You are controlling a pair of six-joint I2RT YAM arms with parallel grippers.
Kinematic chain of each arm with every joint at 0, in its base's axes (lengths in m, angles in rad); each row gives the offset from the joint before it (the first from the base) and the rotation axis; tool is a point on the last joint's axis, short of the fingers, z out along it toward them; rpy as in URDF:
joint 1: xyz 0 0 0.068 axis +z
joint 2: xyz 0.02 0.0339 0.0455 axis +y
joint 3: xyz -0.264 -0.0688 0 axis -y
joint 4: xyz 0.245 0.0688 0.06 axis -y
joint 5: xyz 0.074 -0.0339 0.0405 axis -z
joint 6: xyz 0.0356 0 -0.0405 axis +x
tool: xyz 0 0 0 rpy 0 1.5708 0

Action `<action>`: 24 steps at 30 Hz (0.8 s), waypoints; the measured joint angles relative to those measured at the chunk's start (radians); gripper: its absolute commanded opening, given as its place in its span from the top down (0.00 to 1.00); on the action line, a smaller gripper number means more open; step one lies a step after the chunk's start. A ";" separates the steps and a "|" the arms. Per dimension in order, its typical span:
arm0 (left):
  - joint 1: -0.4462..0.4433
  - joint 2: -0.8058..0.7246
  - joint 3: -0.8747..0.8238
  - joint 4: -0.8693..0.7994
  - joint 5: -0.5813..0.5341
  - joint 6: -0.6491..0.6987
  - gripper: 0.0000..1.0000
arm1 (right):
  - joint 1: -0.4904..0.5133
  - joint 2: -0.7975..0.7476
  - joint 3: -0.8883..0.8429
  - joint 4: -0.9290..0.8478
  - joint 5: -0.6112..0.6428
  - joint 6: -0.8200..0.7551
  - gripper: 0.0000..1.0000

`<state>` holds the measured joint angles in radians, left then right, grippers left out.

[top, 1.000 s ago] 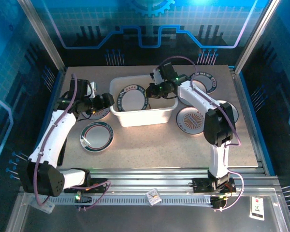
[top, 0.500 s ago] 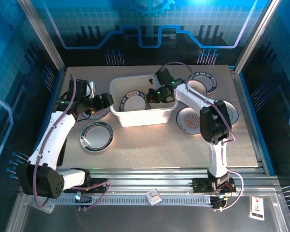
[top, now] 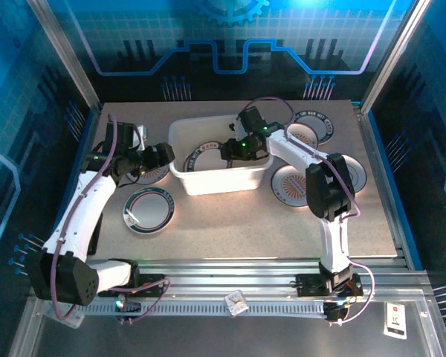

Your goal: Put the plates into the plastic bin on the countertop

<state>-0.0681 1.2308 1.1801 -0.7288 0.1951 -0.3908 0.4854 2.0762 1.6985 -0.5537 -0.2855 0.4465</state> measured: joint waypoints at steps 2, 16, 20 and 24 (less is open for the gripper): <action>0.000 0.000 0.000 0.000 -0.002 0.000 0.14 | 0.000 0.000 0.000 -0.002 0.007 -0.002 0.43; 0.000 -0.002 -0.005 -0.013 -0.007 -0.003 0.14 | 0.003 -0.003 0.001 -0.025 0.108 -0.039 0.22; 0.000 -0.004 -0.005 -0.027 -0.009 -0.003 0.14 | 0.005 -0.021 0.001 -0.032 0.129 -0.045 0.21; 0.000 -0.021 -0.005 -0.041 -0.020 -0.003 0.13 | 0.005 -0.053 0.001 -0.033 0.136 -0.052 0.18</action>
<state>-0.0677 1.2095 1.1751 -0.7696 0.1749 -0.3939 0.4908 2.0228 1.6997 -0.5865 -0.1497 0.3943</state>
